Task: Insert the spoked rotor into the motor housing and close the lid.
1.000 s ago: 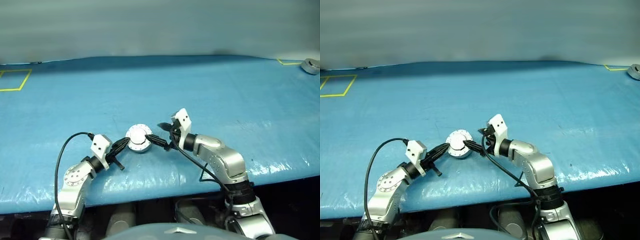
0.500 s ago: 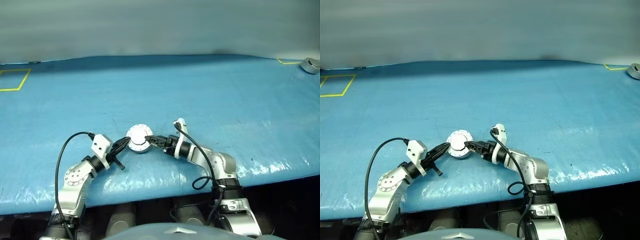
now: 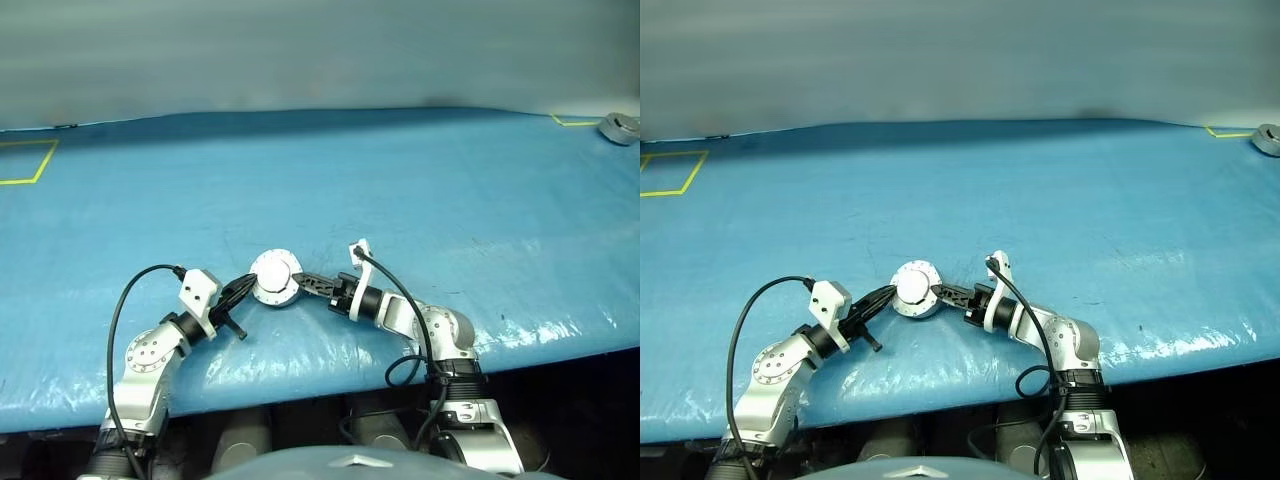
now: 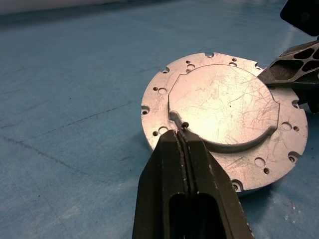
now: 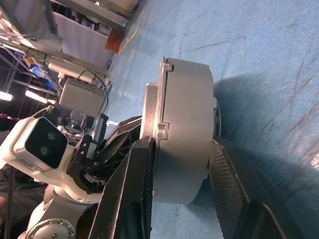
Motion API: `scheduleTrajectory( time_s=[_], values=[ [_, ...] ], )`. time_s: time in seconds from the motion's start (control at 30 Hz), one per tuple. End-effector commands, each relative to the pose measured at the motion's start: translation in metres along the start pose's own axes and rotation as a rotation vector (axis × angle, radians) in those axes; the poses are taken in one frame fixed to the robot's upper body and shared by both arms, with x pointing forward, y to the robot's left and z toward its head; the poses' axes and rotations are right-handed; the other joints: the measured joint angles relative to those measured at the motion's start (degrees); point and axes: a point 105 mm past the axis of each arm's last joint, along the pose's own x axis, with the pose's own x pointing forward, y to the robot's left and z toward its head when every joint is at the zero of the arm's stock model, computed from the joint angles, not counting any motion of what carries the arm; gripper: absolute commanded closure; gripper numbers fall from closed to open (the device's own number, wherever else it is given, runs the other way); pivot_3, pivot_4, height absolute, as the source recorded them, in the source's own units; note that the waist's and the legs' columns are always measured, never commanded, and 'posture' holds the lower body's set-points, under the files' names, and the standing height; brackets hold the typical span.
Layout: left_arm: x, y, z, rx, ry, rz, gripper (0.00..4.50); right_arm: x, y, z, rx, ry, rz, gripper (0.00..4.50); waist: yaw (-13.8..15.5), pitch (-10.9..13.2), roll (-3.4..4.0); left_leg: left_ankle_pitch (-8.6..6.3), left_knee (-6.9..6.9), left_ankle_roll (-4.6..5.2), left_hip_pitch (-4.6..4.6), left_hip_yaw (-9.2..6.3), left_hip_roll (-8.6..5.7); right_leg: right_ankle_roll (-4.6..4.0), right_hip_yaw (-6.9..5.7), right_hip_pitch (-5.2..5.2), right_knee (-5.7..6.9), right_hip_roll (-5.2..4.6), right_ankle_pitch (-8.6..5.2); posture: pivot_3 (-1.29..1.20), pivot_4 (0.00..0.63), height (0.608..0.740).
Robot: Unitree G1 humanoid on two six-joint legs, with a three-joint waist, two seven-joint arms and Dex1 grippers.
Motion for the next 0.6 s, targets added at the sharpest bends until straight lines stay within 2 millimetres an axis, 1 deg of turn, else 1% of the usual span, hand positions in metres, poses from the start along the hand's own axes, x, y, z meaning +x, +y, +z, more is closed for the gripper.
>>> scheduleTrajectory(
  time_s=[0.03, 0.1, 0.17, 0.33, 0.37, 0.43, 0.53, 0.6],
  values=[
    [0.004, -0.003, 0.005, -0.156, -0.064, 0.040, 4.50, -0.002, 0.003, 0.014, 0.076, -0.083, 0.020, 3.24, 0.0, 0.0, 0.01, 0.00, 0.02, 0.00, -0.02, 0.01, 0.00, 0.01, 0.01, -0.01, 0.00, 0.00, 0.00, 0.00, 0.150, 0.740],
    [0.003, -0.001, 0.015, -0.303, -0.129, 0.058, 4.50, -0.003, 0.007, 0.025, 0.109, -0.139, 0.045, 3.24, 0.0, 0.1, -0.08, 0.00, 0.07, 0.00, -0.11, 0.00, 0.01, 0.03, 0.00, -0.05, -0.01, 0.00, 0.02, 0.00, 0.150, 0.740],
    [0.000, 0.000, 0.021, -0.374, -0.165, 0.062, 4.50, -0.005, 0.009, 0.036, 0.142, -0.195, 0.068, 3.24, -0.1, 0.3, -0.17, 0.00, 0.07, 0.00, -0.18, -0.04, 0.02, 0.05, -0.01, -0.12, 0.00, 0.01, 0.04, 0.00, 0.150, 0.740],
    [-0.008, 0.008, 0.034, -0.448, -0.262, 0.105, 4.50, -0.011, 0.022, 0.070, 0.247, -0.370, 0.144, 3.24, -0.4, 0.6, -0.16, -0.02, 0.01, 0.03, -0.58, -0.05, 0.01, 0.14, -0.01, -0.46, 0.00, 0.04, 0.12, 0.00, 0.150, 0.740],
    [-0.008, 0.008, 0.037, -0.471, -0.295, 0.100, 4.32, -0.012, 0.026, 0.075, 0.257, -0.395, 0.167, 3.24, -0.5, 0.6, -0.15, -0.02, 0.00, 0.03, -0.71, -0.04, 0.01, 0.36, -0.01, -0.61, 0.00, 0.05, 0.26, 0.00, 0.150, 0.740],
    [-0.008, 0.007, 0.041, -0.526, -0.345, 0.084, 3.88, -0.014, 0.035, 0.082, 0.268, -0.423, 0.203, 3.25, -0.6, 0.6, -0.12, -0.02, 0.01, 0.03, -1.00, -0.04, 0.03, 0.14, -0.01, -0.89, 0.01, 0.08, 0.44, 0.00, 0.150, 0.740],
    [-0.008, 0.007, 0.045, -0.599, -0.401, 0.082, 2.86, -0.014, 0.044, 0.087, 0.274, -0.437, 0.244, 3.25, -0.6, 0.6, -0.12, -0.03, 0.03, 0.07, -1.09, -0.06, 0.02, 0.10, -0.01, -0.94, -0.03, 0.08, 0.45, 0.00, 0.150, 0.740],
    [-0.007, 0.007, 0.052, -0.662, -0.466, 0.076, 2.20, -0.014, 0.054, 0.090, 0.271, -0.442, 0.286, 3.25, -0.5, 0.6, -0.11, -0.04, 0.03, 0.08, -1.12, -0.06, 0.02, 0.10, -0.02, -0.94, -0.07, 0.08, 0.45, 0.00, 0.150, 0.740]
  ],
)
